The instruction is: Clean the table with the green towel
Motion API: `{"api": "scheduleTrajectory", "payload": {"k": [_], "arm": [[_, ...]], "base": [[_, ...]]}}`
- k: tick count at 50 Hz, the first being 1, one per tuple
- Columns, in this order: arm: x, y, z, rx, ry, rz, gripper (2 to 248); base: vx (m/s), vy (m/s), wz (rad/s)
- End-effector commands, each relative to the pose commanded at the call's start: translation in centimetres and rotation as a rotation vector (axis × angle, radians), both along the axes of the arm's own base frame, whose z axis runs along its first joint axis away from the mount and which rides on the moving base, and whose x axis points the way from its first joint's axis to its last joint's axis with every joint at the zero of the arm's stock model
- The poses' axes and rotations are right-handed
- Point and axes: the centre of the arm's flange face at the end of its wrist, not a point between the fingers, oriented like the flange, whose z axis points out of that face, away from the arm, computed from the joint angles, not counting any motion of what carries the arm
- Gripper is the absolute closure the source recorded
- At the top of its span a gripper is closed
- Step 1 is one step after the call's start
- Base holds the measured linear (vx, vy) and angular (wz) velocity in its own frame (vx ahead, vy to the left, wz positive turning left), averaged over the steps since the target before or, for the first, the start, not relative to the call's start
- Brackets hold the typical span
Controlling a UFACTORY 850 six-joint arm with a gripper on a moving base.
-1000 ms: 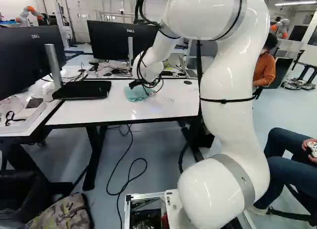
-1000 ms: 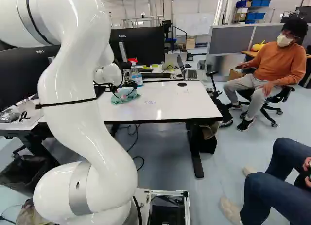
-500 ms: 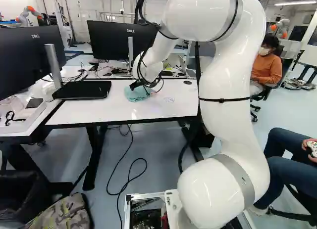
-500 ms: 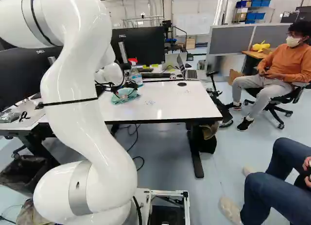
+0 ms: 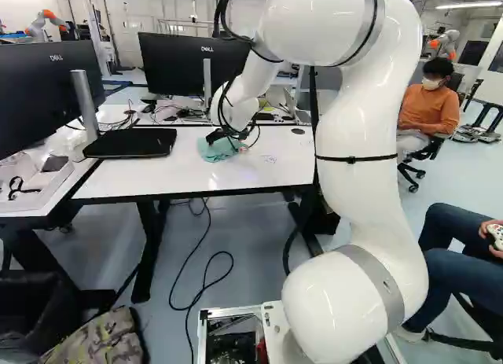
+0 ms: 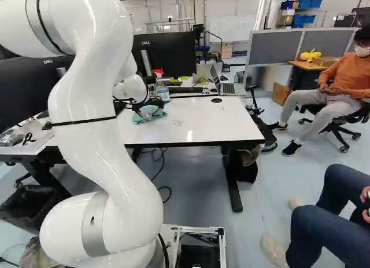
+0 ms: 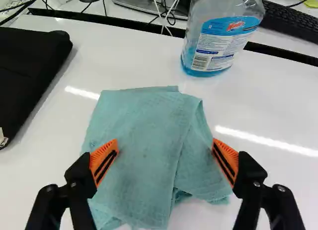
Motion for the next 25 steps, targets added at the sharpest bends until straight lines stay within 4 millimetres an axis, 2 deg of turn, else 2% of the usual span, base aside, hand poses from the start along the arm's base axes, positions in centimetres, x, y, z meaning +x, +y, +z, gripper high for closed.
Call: {"api": "scheduleTrajectory", "payload": {"k": [10, 11, 16, 17, 21, 22, 25], "arm": [[0.0, 0.0, 0.0, 0.0, 0.0, 0.0, 6], [0.0, 0.0, 0.0, 0.0, 0.0, 0.0, 42], [0.0, 0.0, 0.0, 0.0, 0.0, 0.0, 42], [0.0, 0.0, 0.0, 0.0, 0.0, 0.0, 80], [0.0, 0.0, 0.0, 0.0, 0.0, 0.0, 80], [0.0, 0.0, 0.0, 0.0, 0.0, 0.0, 118], [0.0, 0.0, 0.0, 0.0, 0.0, 0.0, 118]], "base": [[0.0, 0.0, 0.0], [0.0, 0.0, 0.0], [0.0, 0.0, 0.0], [0.0, 0.0, 0.0], [0.0, 0.0, 0.0], [0.0, 0.0, 0.0], [0.0, 0.0, 0.0]]}}
